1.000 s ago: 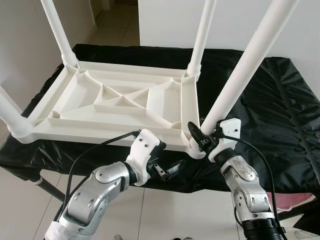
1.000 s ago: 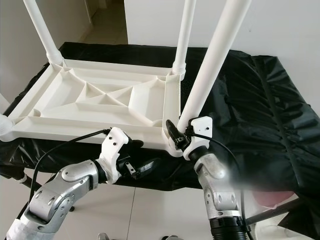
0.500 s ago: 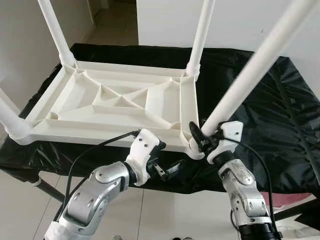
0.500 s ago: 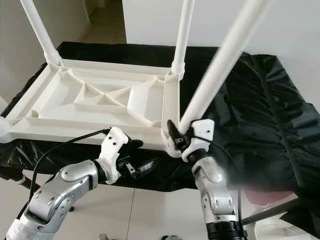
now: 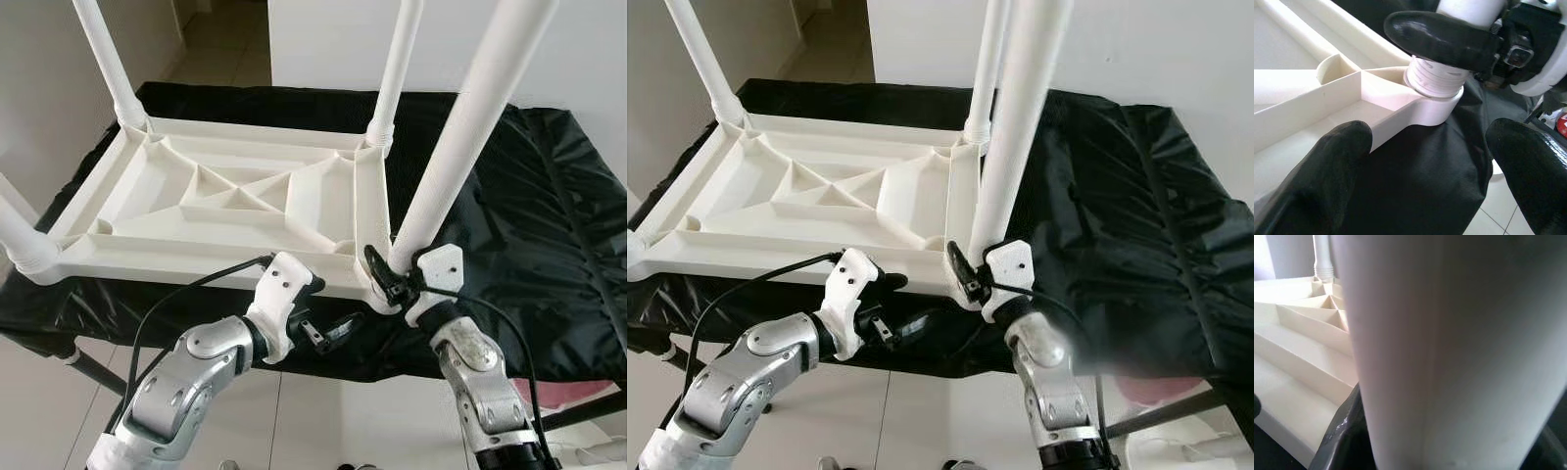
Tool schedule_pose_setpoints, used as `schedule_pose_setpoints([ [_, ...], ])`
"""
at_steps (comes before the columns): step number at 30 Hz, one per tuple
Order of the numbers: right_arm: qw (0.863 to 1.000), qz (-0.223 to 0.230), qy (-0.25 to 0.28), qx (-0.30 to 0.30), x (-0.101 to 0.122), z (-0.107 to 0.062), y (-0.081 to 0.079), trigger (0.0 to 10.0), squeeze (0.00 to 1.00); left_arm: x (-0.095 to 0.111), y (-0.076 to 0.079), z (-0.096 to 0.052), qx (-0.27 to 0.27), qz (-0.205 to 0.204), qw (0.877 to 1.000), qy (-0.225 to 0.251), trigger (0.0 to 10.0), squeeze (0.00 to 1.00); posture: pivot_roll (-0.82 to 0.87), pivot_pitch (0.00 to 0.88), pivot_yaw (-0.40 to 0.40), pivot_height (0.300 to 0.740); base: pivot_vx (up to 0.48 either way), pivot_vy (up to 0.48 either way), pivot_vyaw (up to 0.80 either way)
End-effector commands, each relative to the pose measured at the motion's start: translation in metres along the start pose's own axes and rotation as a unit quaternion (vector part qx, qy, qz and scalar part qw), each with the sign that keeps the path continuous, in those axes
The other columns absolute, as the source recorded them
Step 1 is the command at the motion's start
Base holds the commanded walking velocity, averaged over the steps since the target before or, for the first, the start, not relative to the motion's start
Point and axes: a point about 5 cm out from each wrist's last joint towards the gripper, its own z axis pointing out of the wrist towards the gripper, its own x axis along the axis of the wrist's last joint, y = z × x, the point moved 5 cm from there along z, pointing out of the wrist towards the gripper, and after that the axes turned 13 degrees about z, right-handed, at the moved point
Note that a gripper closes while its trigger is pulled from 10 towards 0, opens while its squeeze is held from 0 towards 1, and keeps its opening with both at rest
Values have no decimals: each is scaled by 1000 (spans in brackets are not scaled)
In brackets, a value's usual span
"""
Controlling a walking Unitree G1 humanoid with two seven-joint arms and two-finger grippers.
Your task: Building children table
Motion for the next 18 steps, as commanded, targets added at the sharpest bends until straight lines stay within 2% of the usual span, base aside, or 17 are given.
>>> schedule_pose_setpoints([
  [1, 997, 32, -71, -6, -37, -11, -1, 10000, 0, -2, -1, -2, 12, 2, 1000, -8, 10000, 0, 10, 130, 16, 740, 0, 0, 0],
  [2, 997, 37, -72, -10, -38, -11, 0, 10000, 0, -2, -1, -2, 12, 2, 1000, -8, 10000, 0, 10, 130, 16, 740, 0, 0, 0],
  [3, 995, 63, -72, -23, -38, -10, 3, 10000, 0, -3, -1, -2, 11, 2, 1000, -8, 10000, 0, 13, 129, 16, 740, 0, 0, 0],
  [8, 990, 103, -86, -51, -38, -5, 13, 10000, 0, -3, -1, -2, 10, 3, 1000, -9, 10000, 0, 10, 121, 20, 740, 0, 0, 0],
  [18, 985, 128, -108, -49, -40, -1, 13, 10000, 0, -3, 0, -1, 7, 6, 1000, -9, 10000, 0, 7, 114, 15, 740, 0, 0, 0],
])
